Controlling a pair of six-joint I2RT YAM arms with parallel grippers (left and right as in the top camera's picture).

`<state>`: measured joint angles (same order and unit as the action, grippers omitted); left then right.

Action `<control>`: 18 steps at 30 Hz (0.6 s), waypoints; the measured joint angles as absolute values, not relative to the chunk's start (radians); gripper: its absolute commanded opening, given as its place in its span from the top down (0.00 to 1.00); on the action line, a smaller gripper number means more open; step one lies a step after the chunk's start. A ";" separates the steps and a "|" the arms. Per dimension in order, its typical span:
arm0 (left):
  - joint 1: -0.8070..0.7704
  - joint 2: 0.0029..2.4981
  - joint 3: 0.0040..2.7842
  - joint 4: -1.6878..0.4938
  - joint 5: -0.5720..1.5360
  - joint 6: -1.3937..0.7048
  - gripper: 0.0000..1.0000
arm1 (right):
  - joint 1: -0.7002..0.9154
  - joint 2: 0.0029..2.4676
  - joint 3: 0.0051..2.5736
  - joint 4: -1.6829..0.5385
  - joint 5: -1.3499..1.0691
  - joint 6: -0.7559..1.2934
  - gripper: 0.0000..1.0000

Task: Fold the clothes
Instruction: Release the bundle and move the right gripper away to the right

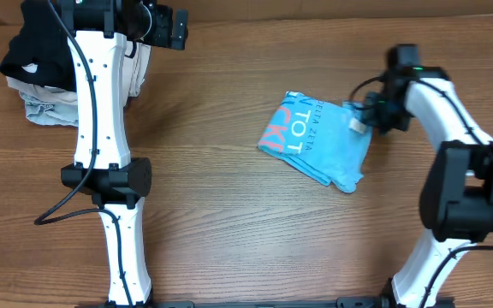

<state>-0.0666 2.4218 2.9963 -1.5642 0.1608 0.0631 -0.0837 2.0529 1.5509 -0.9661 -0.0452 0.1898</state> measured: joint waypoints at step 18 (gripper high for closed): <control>-0.245 2.468 2.996 -1.638 0.330 0.268 0.00 | -0.261 2.009 1.589 -1.131 -0.382 0.055 0.08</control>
